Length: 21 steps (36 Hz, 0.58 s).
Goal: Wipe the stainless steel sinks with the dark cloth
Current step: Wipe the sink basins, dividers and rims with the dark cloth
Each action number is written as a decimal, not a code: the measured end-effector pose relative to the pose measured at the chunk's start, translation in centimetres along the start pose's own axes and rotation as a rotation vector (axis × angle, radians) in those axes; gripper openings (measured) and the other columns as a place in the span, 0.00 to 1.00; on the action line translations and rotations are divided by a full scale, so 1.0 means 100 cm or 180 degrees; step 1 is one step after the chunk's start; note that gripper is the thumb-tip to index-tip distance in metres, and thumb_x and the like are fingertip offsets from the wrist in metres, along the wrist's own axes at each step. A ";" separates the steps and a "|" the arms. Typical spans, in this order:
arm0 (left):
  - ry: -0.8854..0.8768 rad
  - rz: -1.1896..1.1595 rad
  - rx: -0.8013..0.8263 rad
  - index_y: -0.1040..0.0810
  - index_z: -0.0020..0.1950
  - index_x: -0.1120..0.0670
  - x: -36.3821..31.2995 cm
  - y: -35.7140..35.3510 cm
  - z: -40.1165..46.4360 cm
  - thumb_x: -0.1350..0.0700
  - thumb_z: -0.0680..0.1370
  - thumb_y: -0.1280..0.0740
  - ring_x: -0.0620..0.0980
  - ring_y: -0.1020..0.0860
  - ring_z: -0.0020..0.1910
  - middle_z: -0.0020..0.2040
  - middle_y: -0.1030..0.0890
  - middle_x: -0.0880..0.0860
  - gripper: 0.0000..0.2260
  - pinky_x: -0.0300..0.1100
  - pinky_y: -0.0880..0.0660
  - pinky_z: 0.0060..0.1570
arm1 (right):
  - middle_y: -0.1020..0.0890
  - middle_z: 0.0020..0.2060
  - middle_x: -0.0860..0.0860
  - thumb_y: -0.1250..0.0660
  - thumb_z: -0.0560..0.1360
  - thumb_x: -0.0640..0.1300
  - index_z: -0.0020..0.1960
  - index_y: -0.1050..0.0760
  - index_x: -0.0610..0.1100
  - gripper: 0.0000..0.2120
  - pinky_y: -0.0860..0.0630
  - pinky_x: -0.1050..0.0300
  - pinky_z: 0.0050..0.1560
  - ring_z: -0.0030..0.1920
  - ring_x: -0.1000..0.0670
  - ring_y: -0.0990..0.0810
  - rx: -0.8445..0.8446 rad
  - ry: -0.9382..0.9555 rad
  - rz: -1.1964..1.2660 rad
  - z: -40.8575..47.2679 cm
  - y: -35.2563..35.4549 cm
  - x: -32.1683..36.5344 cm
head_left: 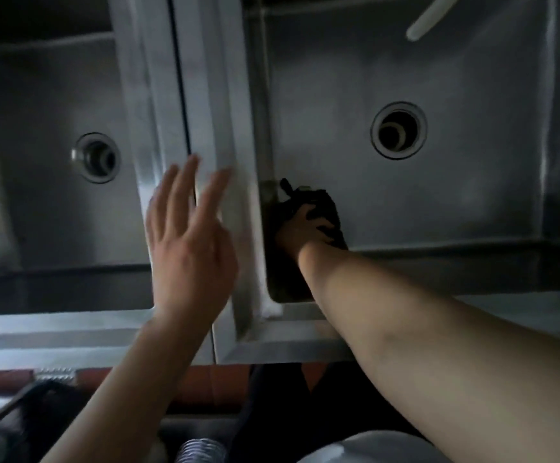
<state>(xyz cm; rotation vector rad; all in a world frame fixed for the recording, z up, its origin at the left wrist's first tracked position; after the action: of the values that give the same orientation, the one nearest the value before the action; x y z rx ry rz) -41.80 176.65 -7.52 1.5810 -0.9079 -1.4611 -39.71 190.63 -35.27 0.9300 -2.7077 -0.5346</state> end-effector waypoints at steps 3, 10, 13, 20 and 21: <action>0.0448 0.0088 -0.0001 0.34 0.77 0.51 0.044 0.009 -0.029 0.67 0.78 0.36 0.60 0.45 0.79 0.80 0.40 0.57 0.28 0.61 0.45 0.75 | 0.48 0.74 0.35 0.51 0.82 0.41 0.79 0.56 0.36 0.29 0.28 0.29 0.53 0.65 0.23 0.37 -0.0355 0.0265 -0.0210 -0.007 0.010 0.001; 0.1050 -0.0278 0.0319 0.36 0.77 0.44 0.062 -0.014 -0.076 0.58 0.80 0.41 0.55 0.48 0.80 0.81 0.42 0.51 0.26 0.62 0.45 0.75 | 0.35 0.68 0.33 0.40 0.80 0.48 0.77 0.50 0.43 0.30 0.38 0.54 0.27 0.55 0.32 0.24 0.0054 0.0736 -0.0668 0.024 -0.009 -0.004; 0.1217 -0.0419 0.0378 0.38 0.79 0.43 0.057 -0.023 -0.085 0.57 0.81 0.45 0.50 0.51 0.80 0.81 0.45 0.48 0.25 0.57 0.48 0.76 | 0.32 0.68 0.38 0.41 0.81 0.49 0.75 0.39 0.43 0.25 0.32 0.57 0.35 0.61 0.38 0.27 -0.0218 0.0954 -0.1067 0.001 0.018 0.003; 0.1276 -0.0408 0.0286 0.37 0.78 0.43 0.057 -0.021 -0.083 0.60 0.82 0.44 0.52 0.49 0.80 0.81 0.44 0.50 0.25 0.53 0.49 0.77 | 0.34 0.75 0.43 0.39 0.81 0.47 0.78 0.41 0.47 0.27 0.35 0.51 0.69 0.72 0.41 0.32 0.0745 0.1964 -0.2803 -0.012 0.025 0.010; 0.1269 -0.0400 0.0314 0.37 0.78 0.43 0.057 -0.021 -0.083 0.61 0.82 0.43 0.52 0.49 0.80 0.81 0.44 0.50 0.25 0.54 0.48 0.77 | 0.34 0.75 0.43 0.39 0.81 0.44 0.78 0.40 0.45 0.26 0.37 0.54 0.69 0.72 0.42 0.32 0.1002 0.1959 -0.2990 -0.021 0.027 0.009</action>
<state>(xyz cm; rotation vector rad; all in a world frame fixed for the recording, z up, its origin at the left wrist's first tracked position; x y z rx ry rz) -33.04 173.08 -11.61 1.9433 -0.6648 -1.1348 -41.20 191.49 -32.17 2.0417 -1.7121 0.0726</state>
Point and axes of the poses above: each hand's wrist, its own z-axis towards the middle knuckle, its own y-axis out of the back of the hand, x = y × z, the point moved 8 cm from there along z, towards the middle knuckle
